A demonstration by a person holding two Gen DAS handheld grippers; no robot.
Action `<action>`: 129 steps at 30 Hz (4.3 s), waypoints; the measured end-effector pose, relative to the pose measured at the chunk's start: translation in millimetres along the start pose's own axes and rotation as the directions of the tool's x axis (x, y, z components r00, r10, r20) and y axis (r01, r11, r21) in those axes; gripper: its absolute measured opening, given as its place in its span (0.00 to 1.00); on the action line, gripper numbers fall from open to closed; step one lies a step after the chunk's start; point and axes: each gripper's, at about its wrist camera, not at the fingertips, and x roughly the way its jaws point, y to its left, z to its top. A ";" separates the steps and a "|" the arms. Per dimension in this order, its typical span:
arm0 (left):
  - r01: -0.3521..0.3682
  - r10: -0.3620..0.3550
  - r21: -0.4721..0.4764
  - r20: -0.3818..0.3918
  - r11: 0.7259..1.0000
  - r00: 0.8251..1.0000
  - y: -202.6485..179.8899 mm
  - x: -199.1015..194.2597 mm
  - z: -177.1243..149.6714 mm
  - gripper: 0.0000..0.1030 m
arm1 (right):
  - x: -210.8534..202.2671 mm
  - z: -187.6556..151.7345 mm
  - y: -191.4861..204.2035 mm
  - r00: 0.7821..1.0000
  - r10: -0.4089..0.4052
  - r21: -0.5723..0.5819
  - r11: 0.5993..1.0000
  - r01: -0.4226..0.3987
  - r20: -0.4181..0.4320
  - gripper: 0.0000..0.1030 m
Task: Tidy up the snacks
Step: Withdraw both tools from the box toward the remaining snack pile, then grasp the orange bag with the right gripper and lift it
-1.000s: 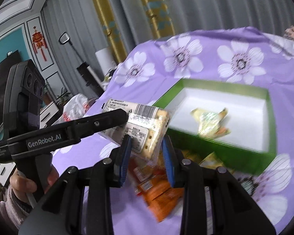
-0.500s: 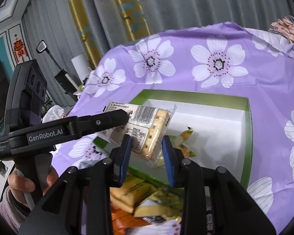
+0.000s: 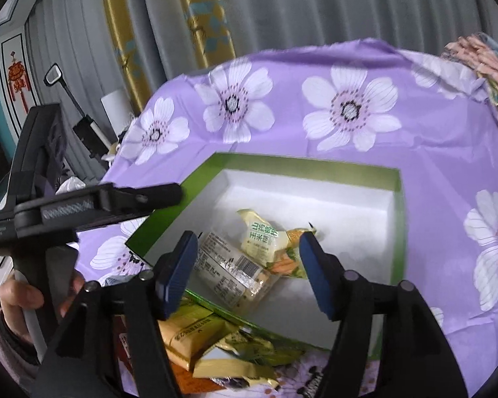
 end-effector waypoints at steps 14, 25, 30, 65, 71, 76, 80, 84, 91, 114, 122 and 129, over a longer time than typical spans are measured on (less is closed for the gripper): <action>-0.134 0.134 -0.001 0.068 0.991 0.989 24.6 -80.3 -53.2 0.88 | -68.5 -33.2 -9.5 0.999 0.033 0.056 0.998 -0.035 0.043 0.69; -0.028 0.025 -0.062 -0.050 0.998 0.998 36.1 -83.1 -119.8 0.94 | -67.9 -90.0 14.7 0.987 0.132 0.035 0.991 -0.129 -0.093 0.72; 0.015 -0.016 -0.012 -0.084 1.000 0.996 30.4 -84.5 -143.0 0.94 | -60.8 -111.8 29.1 0.974 0.175 -0.003 0.984 -0.177 -0.146 0.72; 0.052 -0.040 0.064 -0.167 0.997 0.985 -6.2 -44.6 -150.3 0.94 | -34.8 -128.0 53.2 0.951 0.225 0.000 0.973 -0.230 -0.214 0.72; 0.069 -0.058 0.058 -0.169 0.996 0.984 -8.4 -43.2 -152.5 0.94 | -34.9 -127.9 54.3 0.952 0.223 0.000 0.974 -0.228 -0.212 0.72; 0.093 -0.082 0.052 -0.178 0.994 0.981 -9.2 -41.3 -152.0 0.94 | -33.0 -128.8 52.6 0.951 0.221 0.002 0.974 -0.226 -0.216 0.72; 0.118 -0.109 0.038 -0.191 0.992 0.976 -9.6 -37.4 -150.2 0.94 | -29.6 -128.4 54.2 0.950 0.222 -0.004 0.974 -0.228 -0.218 0.72; 0.136 -0.127 0.032 -0.208 0.990 0.970 -11.7 -34.1 -150.5 0.94 | -25.9 -128.3 56.5 0.950 0.222 -0.014 0.973 -0.230 -0.219 0.72; 0.167 -0.147 0.072 -0.234 0.983 0.961 -25.1 -31.2 -156.3 0.94 | -26.4 -130.2 53.4 0.946 0.229 -0.010 0.971 -0.237 -0.228 0.72; 0.271 -0.243 0.044 -0.320 0.962 0.915 -39.5 -12.0 -151.2 0.84 | -27.7 -133.0 32.3 0.943 0.228 0.022 0.973 -0.229 -0.241 0.72; 0.214 -0.202 -0.003 -0.348 0.977 0.915 -32.5 3.2 -150.8 0.54 | -13.3 -134.4 26.3 0.927 0.273 0.089 0.962 -0.258 -0.259 0.51; 0.198 -0.187 0.001 -0.330 0.980 0.925 -29.0 0.3 -154.2 0.49 | -16.7 -135.4 31.6 0.927 0.290 0.066 0.957 -0.283 -0.237 0.37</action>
